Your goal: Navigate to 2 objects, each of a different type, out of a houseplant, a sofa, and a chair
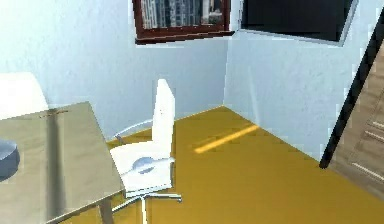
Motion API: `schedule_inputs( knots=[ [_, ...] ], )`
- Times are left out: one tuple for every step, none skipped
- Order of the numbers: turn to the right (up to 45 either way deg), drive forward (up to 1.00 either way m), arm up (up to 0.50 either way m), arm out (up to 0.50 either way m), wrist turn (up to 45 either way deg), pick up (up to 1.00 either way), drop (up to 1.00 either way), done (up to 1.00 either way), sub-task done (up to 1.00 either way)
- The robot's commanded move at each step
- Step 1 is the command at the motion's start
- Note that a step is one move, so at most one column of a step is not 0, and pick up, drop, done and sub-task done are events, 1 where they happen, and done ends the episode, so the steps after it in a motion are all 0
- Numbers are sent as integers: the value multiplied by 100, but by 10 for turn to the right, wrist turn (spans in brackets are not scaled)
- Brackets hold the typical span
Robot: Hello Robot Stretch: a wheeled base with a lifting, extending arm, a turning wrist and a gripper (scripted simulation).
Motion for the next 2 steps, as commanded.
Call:
schedule_inputs(
  knots=[
    [-180, 0, 0, 0, 0, 0, 0, 0, 0],
    [0, 0, 0, 0, 0, 0, 0, 100, 0]
  ],
)
